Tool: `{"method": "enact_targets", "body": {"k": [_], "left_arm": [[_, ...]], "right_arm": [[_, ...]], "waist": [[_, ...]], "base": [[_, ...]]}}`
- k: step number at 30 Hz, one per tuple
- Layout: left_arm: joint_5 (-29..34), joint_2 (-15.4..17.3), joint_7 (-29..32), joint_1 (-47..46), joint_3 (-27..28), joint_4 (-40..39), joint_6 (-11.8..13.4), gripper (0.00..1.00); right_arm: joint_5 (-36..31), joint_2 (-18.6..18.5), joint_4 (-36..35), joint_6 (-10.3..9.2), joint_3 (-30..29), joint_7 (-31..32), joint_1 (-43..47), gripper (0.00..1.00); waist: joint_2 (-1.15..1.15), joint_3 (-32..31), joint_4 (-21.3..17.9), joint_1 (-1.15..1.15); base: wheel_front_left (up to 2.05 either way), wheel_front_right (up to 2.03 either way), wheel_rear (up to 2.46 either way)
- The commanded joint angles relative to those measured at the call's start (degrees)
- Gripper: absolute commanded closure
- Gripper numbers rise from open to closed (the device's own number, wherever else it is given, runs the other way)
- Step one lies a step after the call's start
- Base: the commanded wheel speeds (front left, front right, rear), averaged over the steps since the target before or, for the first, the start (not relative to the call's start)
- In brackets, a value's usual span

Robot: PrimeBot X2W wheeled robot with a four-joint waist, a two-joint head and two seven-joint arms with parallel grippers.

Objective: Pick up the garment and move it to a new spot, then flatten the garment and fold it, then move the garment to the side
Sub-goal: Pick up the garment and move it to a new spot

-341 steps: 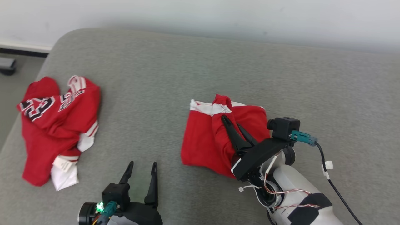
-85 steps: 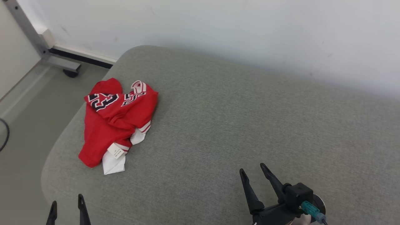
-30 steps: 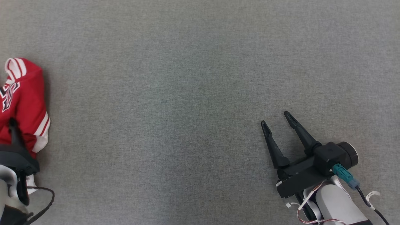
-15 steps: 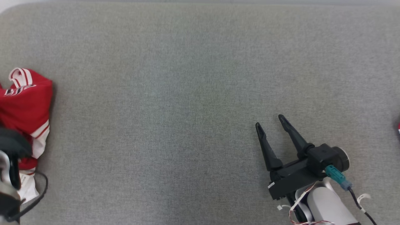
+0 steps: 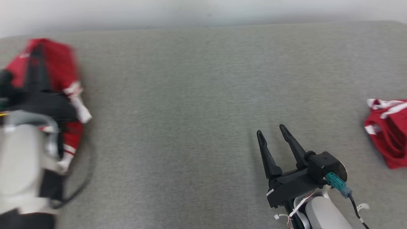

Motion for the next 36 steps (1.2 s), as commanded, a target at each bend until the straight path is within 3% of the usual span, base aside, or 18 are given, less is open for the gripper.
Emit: {"method": "enact_targets", "body": {"k": [1,5,7,12,19,20,21,22,29,36], "left_arm": [[-0.9,-2.6,-0.2,0.4,-1.7,-1.5,-0.3,1.0],[-2.5,-7.8,-0.2,1.7,-6.2,-5.2,-0.4,1.0],[-4.7,-10.4,-0.2,2.6,-12.8,-7.8,-0.4,1.0],[-9.8,-11.7,-0.2,4.2,-24.6,-8.6,-0.4,1.0],[-14.8,-11.8,-0.2,6.9,-29.1,-10.8,-0.2,1.0],[-14.1,-11.8,-0.2,7.8,-28.9,-11.2,0.3,0.87],[-14.0,-11.8,-0.2,9.0,-28.5,-11.3,0.7,0.54],[-13.6,-11.8,-0.2,9.9,-27.7,-11.4,1.2,0.0],[-7.2,-10.8,-0.2,19.3,-18.1,-13.7,3.6,0.0],[-1.9,-10.2,-0.2,31.3,-6.6,-19.5,3.6,0.0]], "right_arm": [[0.4,0.6,0.2,-0.13,-0.5,0.0,0.9,0.0],[0.3,1.4,0.5,-0.13,-1.3,0.0,1.1,0.0],[0.2,1.8,0.6,-0.13,-2.0,0.0,1.4,0.0],[-0.2,2.4,0.8,-0.13,-2.7,0.0,2.2,0.0],[-0.2,2.9,0.9,-0.13,-2.9,0.0,2.6,0.0],[-0.2,3.0,1.0,-0.13,-3.0,0.0,2.7,0.0],[-0.2,3.1,1.0,-0.13,-3.1,0.0,2.8,0.0],[-0.3,3.2,1.1,-0.13,-3.1,0.0,2.9,0.0],[-0.3,3.6,1.3,-0.13,-3.8,0.0,3.4,0.0],[-0.2,3.7,1.2,-0.13,-4.0,0.0,4.1,0.0]], "waist": [[0.0,-1.9,-3.3,0.01],[0.0,-2.7,-6.3,0.01],[0.0,-3.0,-8.2,0.01],[0.0,-4.1,-10.6,0.01],[0.0,-4.9,-12.5,0.01],[0.0,-5.0,-12.5,0.01],[0.0,-5.1,-12.6,0.01],[0.0,-5.2,-12.6,0.01],[0.0,-6.5,-11.9,0.01],[0.0,-8.6,-10.7,0.01]], "base": [[0.0,0.0,0.0],[0.0,0.0,0.0],[0.0,0.0,0.0],[0.0,0.0,0.0],[0.0,0.0,0.0],[0.0,0.0,0.0],[0.0,0.0,0.0],[0.0,0.0,0.0],[0.0,0.0,0.0],[0.0,0.0,0.0]]}}
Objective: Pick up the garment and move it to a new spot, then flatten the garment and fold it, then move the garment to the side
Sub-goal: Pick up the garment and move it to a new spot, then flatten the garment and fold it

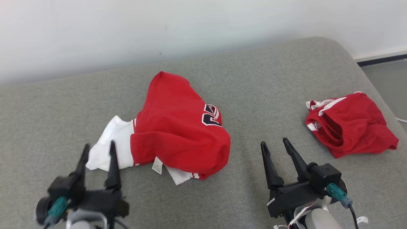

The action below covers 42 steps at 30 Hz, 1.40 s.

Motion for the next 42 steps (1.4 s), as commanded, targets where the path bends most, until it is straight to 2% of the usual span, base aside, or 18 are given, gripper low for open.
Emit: {"method": "enact_targets", "body": {"k": [1,4,8,15,29,35,42], "left_arm": [[1.4,0.1,-0.2,2.0,1.4,-1.3,-0.1,0.0],[3.1,-0.3,-0.2,6.7,3.8,-3.3,-1.3,0.0],[5.1,-0.8,-0.2,11.2,7.1,-5.3,-1.7,0.0],[8.1,-1.4,-0.2,18.0,10.3,-9.7,0.0,0.0],[6.2,-1.6,-0.2,23.7,7.6,-12.4,4.9,0.0],[5.4,-1.6,-0.2,22.6,6.0,-12.7,5.0,0.0],[3.9,-1.5,-0.2,20.6,3.7,-11.9,4.2,0.0]], "right_arm": [[-0.4,0.2,-0.1,-0.13,-0.2,0.0,1.0,0.0],[-1.0,0.3,0.0,-0.13,-0.3,0.0,1.7,0.0],[-1.5,0.3,0.5,-0.13,-0.3,0.0,2.9,0.0],[-2.2,0.4,0.9,-0.13,-0.8,0.0,4.3,0.0],[-3.0,0.5,1.9,-0.13,-2.7,0.0,7.0,0.0],[-2.7,0.5,1.9,-0.13,-1.2,0.0,5.7,0.0],[-1.2,0.0,3.4,-0.13,5.4,0.0,2.6,0.0]], "waist": [[0.0,-0.9,0.7,0.01],[0.0,-2.0,1.2,0.01],[0.0,-3.7,1.7,0.01],[0.0,-5.2,2.2,0.01],[0.0,-6.3,3.5,0.01],[0.0,-5.2,4.9,0.01],[0.0,-2.1,9.3,0.01]], "base": [[0.0,0.0,0.0],[0.0,0.0,0.0],[0.0,0.0,0.0],[0.0,0.0,0.0],[0.0,0.0,0.0],[0.0,0.0,0.0],[0.0,0.0,0.0]]}}
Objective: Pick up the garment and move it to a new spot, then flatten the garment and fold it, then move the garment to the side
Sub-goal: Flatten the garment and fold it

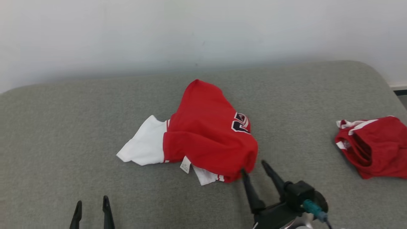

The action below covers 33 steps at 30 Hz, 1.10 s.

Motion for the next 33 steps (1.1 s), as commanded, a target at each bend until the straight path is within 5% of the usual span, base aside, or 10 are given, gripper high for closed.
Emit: {"method": "enact_targets", "body": {"k": [1,10,22,23,24,26,33], "left_arm": [[-0.9,-0.1,-0.2,-0.8,-0.2,0.1,0.1,0.0],[-2.1,0.0,-0.2,-3.5,-2.8,2.2,-0.3,0.0],[-3.7,0.0,-0.2,-6.0,-4.3,3.5,-1.0,0.0],[-3.9,0.0,-0.2,-6.1,-4.2,3.6,-0.9,0.0],[-4.1,0.0,-0.2,-6.2,-4.1,3.7,-0.9,0.0],[-4.2,-0.1,-0.2,-6.3,-4.0,3.8,-1.0,0.0],[-4.2,0.0,-0.2,-6.2,-3.6,4.2,-1.5,0.0]], "right_arm": [[0.3,-0.1,0.5,-0.13,1.0,0.0,-0.3,0.0],[3.1,-2.0,6.1,-0.13,11.1,0.0,-2.6,0.0],[-2.4,-2.7,16.0,-0.13,9.6,0.1,-9.4,0.0],[-2.7,-2.6,16.9,-0.13,9.7,0.2,-9.5,0.19],[-2.9,-2.4,17.6,-0.13,9.8,0.2,-9.8,0.25],[-3.2,-2.2,18.7,-0.12,10.5,0.3,-10.0,0.96],[-0.7,-1.6,14.4,0.01,13.0,0.0,-10.1,1.0]], "waist": [[0.0,2.2,2.7,-0.01],[0.0,6.3,8.7,-0.01],[0.0,10.0,12.8,-0.01],[0.0,10.1,12.9,-0.01],[0.0,10.1,13.0,-0.01],[0.0,10.1,13.1,-0.01],[0.0,8.5,12.6,-0.01]], "base": [[0.0,0.0,0.0],[0.0,0.0,0.0],[0.0,0.0,0.0],[0.0,0.0,0.0],[0.0,0.0,0.0],[0.0,0.0,0.0],[0.0,0.0,0.0]]}}
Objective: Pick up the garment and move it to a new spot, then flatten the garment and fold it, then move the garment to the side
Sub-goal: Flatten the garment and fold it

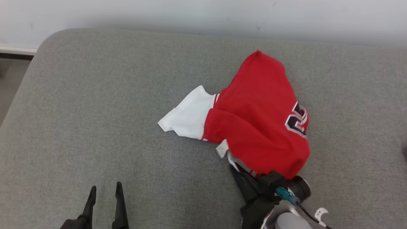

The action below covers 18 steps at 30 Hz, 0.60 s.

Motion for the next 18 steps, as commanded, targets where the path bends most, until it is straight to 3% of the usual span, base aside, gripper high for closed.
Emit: {"method": "enact_targets", "body": {"k": [1,9,18], "left_arm": [[-0.6,0.0,-0.2,-0.2,0.1,0.2,-0.3,0.0],[0.1,0.0,-0.2,1.5,0.9,1.1,-1.9,0.0],[0.5,0.0,-0.2,2.9,1.4,2.1,-2.9,0.0]], "right_arm": [[0.9,0.7,-1.9,0.18,0.8,0.0,0.5,1.0],[7.5,-0.6,-17.3,0.18,3.8,0.0,-5.0,1.0],[11.5,-0.9,-26.5,0.18,-0.1,0.0,-18.0,1.0]], "waist": [[-0.01,-1.2,-0.6,-0.01],[-0.01,-5.9,-2.2,-0.01],[-0.01,-9.1,-2.0,-0.01]], "base": [[0.0,0.0,0.0],[0.0,0.0,0.0],[0.0,0.0,0.0]]}}
